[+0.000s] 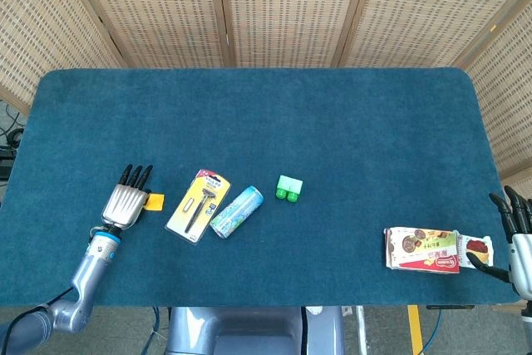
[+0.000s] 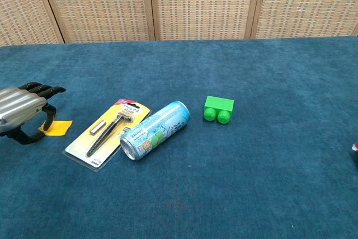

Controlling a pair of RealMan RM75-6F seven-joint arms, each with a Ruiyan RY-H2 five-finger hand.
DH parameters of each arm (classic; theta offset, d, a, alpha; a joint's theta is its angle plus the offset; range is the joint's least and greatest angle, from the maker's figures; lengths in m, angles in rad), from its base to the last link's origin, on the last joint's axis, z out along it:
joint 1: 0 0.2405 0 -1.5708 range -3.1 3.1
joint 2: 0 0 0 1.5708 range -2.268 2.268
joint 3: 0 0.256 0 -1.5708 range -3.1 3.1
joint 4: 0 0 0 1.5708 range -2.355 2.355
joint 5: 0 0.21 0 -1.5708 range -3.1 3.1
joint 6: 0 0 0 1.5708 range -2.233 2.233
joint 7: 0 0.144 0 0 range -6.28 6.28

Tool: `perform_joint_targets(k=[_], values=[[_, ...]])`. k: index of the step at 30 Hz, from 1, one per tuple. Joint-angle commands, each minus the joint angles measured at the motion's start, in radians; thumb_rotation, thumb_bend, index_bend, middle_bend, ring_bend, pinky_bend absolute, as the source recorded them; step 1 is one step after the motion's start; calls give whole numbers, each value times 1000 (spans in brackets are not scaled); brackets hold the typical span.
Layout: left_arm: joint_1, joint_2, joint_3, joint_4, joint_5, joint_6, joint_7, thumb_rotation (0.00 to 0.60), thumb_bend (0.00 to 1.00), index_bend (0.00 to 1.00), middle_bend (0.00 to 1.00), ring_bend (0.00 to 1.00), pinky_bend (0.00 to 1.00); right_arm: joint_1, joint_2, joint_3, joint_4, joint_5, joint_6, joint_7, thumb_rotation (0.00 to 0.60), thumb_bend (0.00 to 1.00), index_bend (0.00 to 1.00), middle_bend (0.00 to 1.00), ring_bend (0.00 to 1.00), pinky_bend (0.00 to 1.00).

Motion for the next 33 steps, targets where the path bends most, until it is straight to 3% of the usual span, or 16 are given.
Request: perform_joint_targets(k=[1,33], values=[[0,3,0,-1,-1,-2,1,600,366,556,0,0,0,0,0,0,0,0,0,0,600,156,93,0,0,0],[-8,-1,-13,8,-11,-7,6,600,392,577,0,0,0,-1,2,1,2,4,-1,4,600,156,93,0,0,0]])
